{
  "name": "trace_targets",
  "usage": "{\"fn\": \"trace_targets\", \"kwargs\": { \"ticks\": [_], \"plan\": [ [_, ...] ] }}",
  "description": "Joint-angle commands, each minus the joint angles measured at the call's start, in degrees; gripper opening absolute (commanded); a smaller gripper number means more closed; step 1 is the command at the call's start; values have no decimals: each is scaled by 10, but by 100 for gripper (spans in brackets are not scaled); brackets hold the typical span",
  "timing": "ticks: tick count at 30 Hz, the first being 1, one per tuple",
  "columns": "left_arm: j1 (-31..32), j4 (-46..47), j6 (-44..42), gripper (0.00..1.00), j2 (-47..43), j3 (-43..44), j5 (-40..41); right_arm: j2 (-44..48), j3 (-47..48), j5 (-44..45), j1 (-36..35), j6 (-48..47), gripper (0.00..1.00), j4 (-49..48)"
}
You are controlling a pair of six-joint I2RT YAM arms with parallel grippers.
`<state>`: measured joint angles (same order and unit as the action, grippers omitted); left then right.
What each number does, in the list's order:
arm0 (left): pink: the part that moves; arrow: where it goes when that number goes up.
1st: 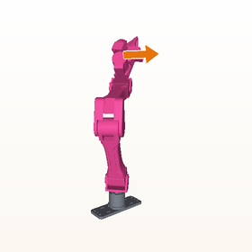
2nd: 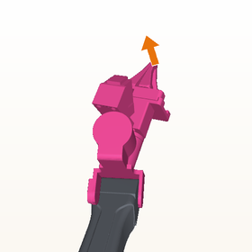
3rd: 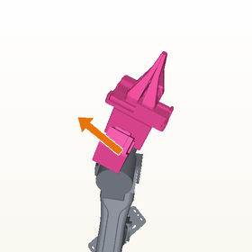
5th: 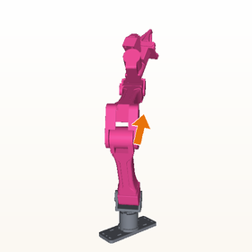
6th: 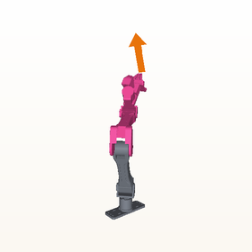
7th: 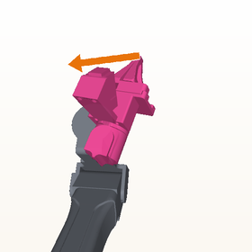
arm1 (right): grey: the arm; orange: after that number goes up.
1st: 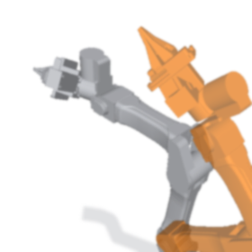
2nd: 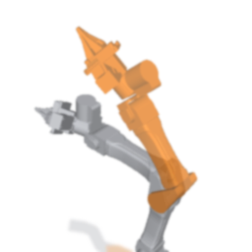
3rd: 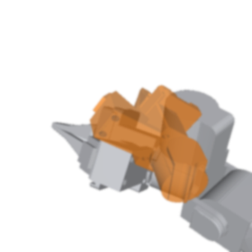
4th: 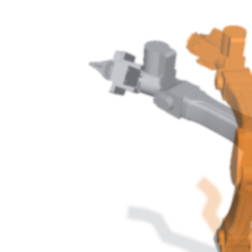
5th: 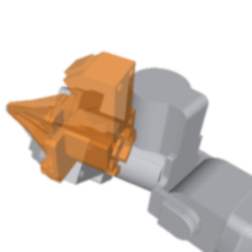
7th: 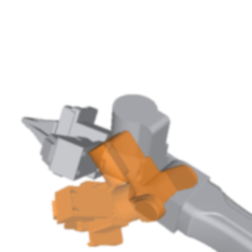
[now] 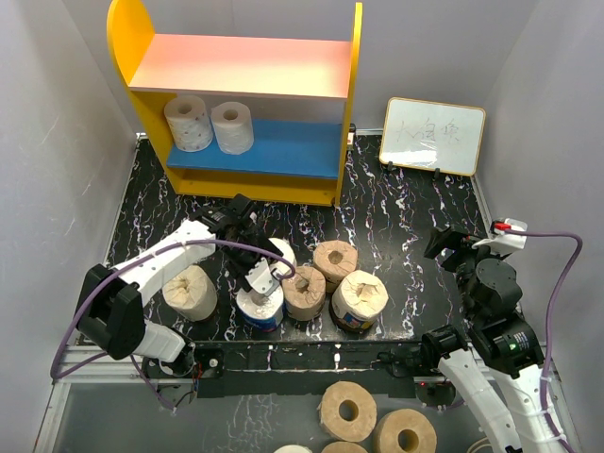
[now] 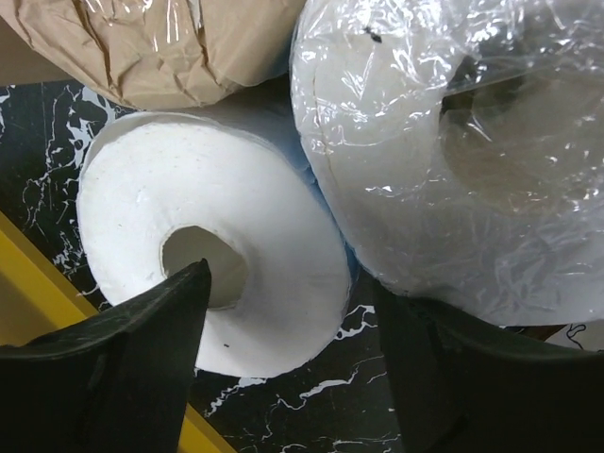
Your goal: Place and organize the paper towels onto the shelf
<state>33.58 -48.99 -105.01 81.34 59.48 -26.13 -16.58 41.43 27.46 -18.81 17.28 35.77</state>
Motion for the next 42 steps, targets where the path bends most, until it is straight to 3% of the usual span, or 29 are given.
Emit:
{"fn": "trace_targets", "kwargs": {
  "ticks": [1, 5, 8, 17, 21, 24, 27, 30, 36, 42],
  "plan": [
    [2, -10, -4, 62, -3, -9, -25, 8, 1, 10, -3, 2, 83, -27],
    [7, -37, 6, 39, 15, 15, -18, 8, 1, 10, -3, 1, 83, -27],
    [11, -42, 21, 1, 19, 23, -17, 9, 1, 10, -2, 1, 83, -27],
    [32, -89, 4, 0, 3, 14, 35, 14, 1, 10, -2, 2, 84, -27],
    [50, -61, 92, 0, 8, 31, 55, 14, 1, 11, -3, 2, 84, -27],
    [59, -47, 230, 0, 38, 106, 88, 16, 1, 11, -3, 2, 84, -27],
    [59, -123, 266, 0, 103, 224, 121, 16, 1, 9, -3, 2, 84, -26],
    [59, -147, 283, 0, 124, 289, 137, 16, 1, 10, -3, 3, 84, -27],
    [59, -109, 345, 0, 121, 346, 127, 22, 1, 11, -3, 3, 84, -26],
    [59, 25, 405, 0, 92, 351, 206, 22, 1, 11, -3, 3, 84, -26]
  ]
}}
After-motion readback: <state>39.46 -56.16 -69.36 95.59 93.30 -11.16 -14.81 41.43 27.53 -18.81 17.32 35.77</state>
